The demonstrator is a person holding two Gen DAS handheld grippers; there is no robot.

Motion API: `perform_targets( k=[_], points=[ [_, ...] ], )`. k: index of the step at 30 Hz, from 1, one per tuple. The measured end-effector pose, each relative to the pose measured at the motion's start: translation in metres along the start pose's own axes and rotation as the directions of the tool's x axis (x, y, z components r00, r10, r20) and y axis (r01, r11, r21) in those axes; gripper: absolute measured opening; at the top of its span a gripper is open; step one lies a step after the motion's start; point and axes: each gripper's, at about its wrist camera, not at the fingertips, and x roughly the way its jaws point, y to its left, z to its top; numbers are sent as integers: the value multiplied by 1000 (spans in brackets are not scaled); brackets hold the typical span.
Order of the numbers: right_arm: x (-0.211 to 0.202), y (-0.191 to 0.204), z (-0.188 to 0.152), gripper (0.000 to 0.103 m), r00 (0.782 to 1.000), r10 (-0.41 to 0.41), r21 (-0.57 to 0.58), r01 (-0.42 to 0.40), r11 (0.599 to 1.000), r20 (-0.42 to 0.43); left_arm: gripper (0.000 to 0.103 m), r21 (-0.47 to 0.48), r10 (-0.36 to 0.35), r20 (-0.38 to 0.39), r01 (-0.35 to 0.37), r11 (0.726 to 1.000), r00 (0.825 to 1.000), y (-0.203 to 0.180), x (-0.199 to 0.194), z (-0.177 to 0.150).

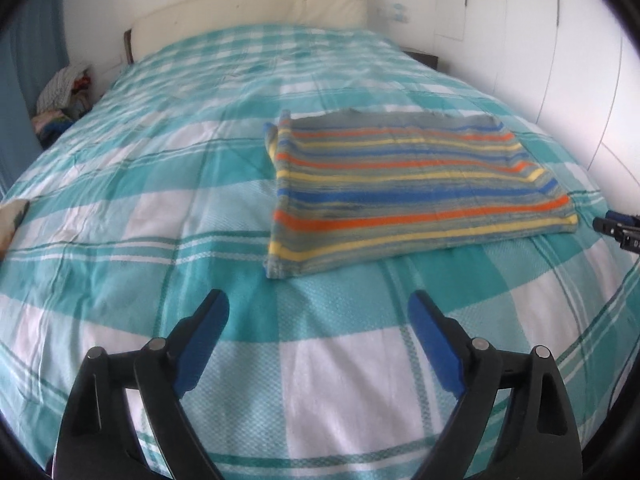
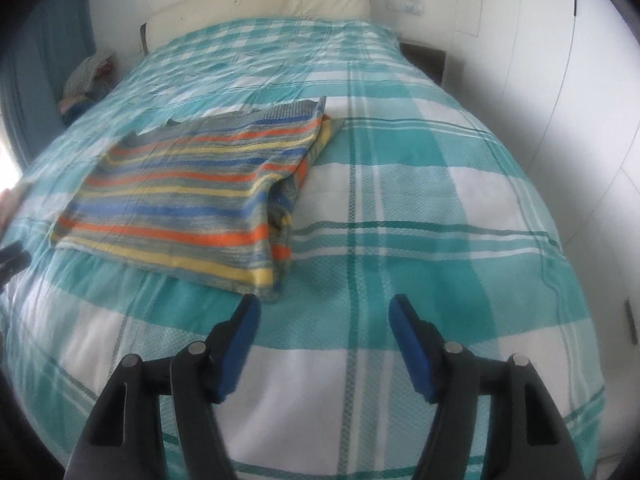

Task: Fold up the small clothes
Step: 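Open both grippers and withdraw them from the folded sweater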

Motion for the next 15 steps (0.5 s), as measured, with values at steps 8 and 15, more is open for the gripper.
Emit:
perform_targets(
  k=[8,15],
  points=[
    [9,4,-10,66,993,-108,-15,109,994,41,94,28,26,-13,-26,999,1000,-17,11,-24],
    [19,7,-14,66,992,-125,-42,126,991,28,99,-17,15,-33,-15,1000,999,-12,23,-31]
  ],
)
